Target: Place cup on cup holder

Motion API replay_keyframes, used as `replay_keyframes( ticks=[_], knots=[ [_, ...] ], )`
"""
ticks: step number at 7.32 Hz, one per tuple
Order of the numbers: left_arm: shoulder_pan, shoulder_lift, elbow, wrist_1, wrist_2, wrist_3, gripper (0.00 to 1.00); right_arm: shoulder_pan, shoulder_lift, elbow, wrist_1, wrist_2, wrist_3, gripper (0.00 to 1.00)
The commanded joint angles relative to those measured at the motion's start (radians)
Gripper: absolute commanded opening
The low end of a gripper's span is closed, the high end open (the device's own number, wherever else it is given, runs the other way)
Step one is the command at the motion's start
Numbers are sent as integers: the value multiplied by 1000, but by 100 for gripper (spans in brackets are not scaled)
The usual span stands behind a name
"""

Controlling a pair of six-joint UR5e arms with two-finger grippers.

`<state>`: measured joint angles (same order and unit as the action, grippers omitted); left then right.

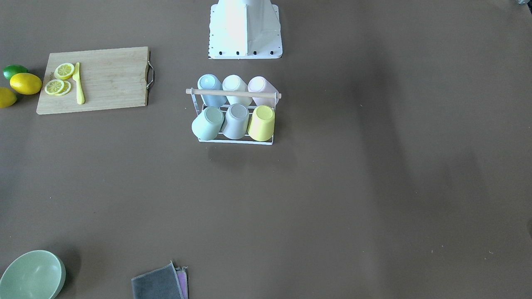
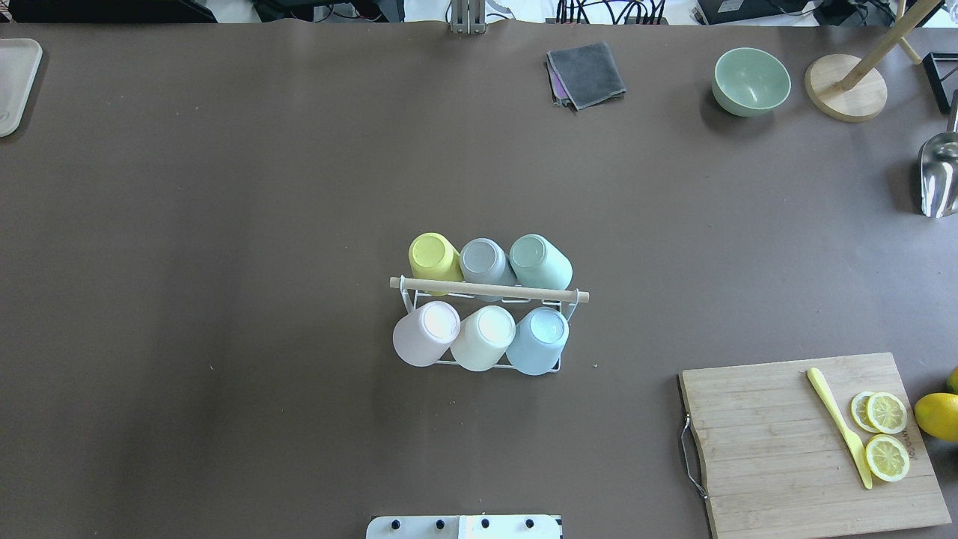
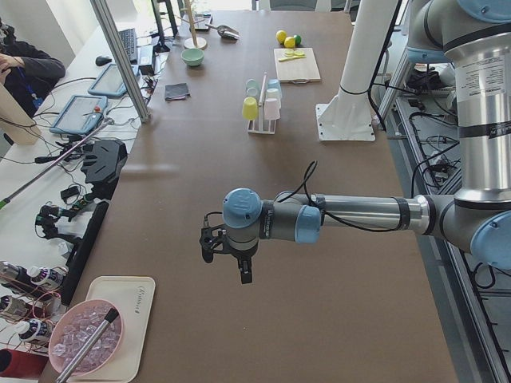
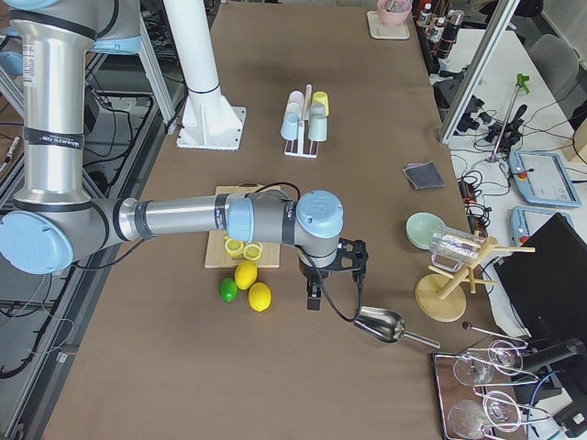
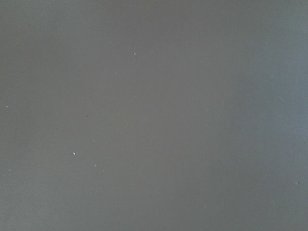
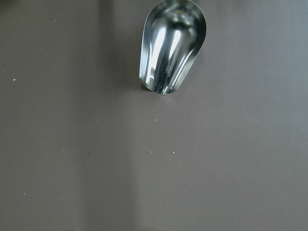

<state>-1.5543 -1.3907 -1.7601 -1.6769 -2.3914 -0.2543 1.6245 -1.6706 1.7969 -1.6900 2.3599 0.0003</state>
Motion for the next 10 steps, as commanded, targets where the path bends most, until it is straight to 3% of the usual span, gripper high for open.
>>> replay_keyframes(
  ticks=[1, 3, 7, 10],
  knots=[
    [2, -1, 2, -30, 3, 16, 99, 0, -3, -5, 13, 9, 12, 100],
    [3, 1, 5, -27, 17, 174, 99, 0, -3, -1, 15, 7, 44, 100],
    [6, -4, 16, -26, 31, 170, 99, 0, -3, -4, 15, 7, 44, 100],
    [8, -56, 77, -27, 31, 173, 99, 0, -6, -4, 16, 4, 43, 100]
  ],
)
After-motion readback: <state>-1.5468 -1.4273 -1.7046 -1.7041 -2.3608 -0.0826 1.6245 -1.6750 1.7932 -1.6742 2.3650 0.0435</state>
